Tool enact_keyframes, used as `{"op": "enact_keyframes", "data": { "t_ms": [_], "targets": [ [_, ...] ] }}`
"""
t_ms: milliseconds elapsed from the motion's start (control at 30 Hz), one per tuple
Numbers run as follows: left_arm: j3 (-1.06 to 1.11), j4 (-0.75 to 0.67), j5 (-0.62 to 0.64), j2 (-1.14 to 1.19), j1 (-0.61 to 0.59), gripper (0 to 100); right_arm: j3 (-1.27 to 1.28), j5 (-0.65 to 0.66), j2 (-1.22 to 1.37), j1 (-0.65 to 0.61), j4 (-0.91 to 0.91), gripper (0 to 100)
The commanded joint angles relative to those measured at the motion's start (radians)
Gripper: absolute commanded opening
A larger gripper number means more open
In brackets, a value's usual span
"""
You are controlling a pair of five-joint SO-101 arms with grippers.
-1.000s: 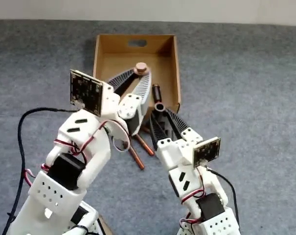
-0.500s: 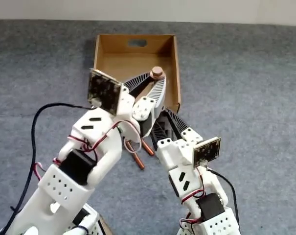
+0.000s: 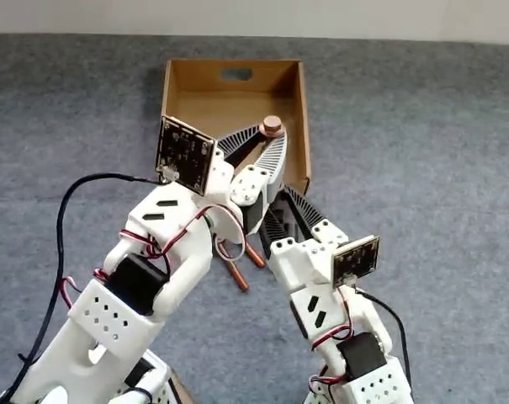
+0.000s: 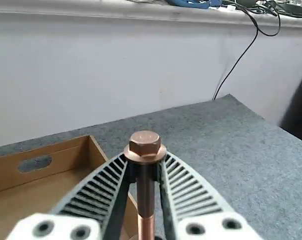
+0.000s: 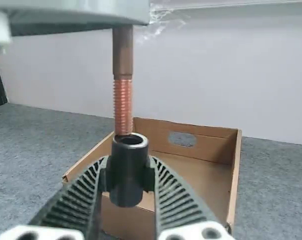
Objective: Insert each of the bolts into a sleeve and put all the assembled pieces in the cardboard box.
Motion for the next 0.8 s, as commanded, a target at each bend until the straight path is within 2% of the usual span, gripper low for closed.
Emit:
{"op": "enact_keyframes", "data": {
  "t_ms": [0, 567, 767],
  "targets": [
    [-0.024, -0.015, 0.006, 0.002, 0.016, 1, 0.120, -0.008, -0.012, -0.007, -0.025, 0.9],
    [0.019, -0.026, 0.006, 0.001, 0.018, 1, 0.120, -0.008, -0.012, -0.007, -0.025, 0.9],
    [0.021, -0.104, 0.006, 0.001, 0.018, 1, 0.120, -0.008, -0.012, -0.007, -0.025, 0.9]
  ]
}}
